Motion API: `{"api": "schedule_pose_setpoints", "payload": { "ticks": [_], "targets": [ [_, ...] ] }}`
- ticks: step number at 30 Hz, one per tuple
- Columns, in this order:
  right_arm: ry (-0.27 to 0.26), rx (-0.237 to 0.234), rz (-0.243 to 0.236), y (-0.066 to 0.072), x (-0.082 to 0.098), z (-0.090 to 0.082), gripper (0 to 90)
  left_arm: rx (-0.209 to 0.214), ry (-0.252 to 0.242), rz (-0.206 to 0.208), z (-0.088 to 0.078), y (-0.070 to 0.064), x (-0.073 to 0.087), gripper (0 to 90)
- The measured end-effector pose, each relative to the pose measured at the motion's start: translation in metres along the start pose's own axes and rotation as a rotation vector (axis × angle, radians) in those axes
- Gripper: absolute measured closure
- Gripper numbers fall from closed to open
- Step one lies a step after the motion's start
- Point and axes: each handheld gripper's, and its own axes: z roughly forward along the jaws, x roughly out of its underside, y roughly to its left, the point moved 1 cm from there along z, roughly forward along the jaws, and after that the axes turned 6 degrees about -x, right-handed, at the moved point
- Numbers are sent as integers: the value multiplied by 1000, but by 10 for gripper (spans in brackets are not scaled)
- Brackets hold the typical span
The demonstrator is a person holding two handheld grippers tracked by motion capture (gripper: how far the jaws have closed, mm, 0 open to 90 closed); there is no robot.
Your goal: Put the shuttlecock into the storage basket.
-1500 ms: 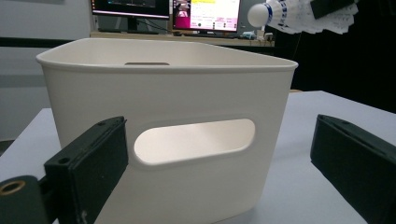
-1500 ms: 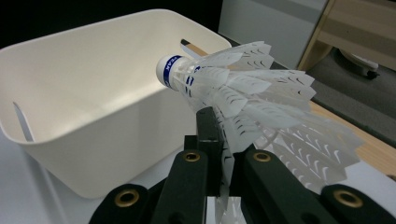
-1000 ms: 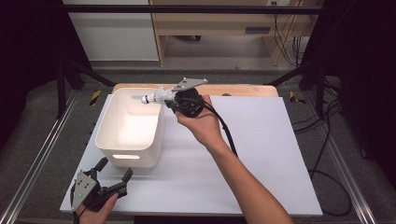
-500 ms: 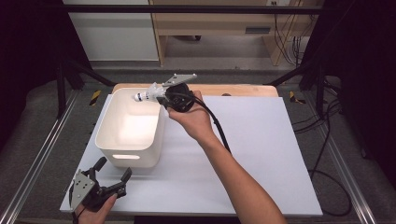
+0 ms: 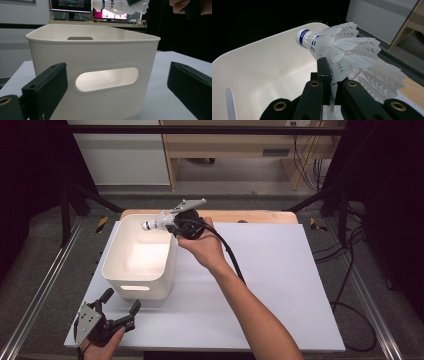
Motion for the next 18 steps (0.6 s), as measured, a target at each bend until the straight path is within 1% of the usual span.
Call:
{"api": "schedule_pose_setpoints", "payload": {
  "ticks": [4,11,18],
  "targets": [
    [11,-6,-10,2,-1,4,894,-8,-5,3,0,0,0,32],
    [25,-14,-26,6,-2,14,894,-4,-8,1,0,0,0,31],
    [36,-28,-30,10,-1,21,894,-4,-7,0,0,0,0,31]
  ]
}}
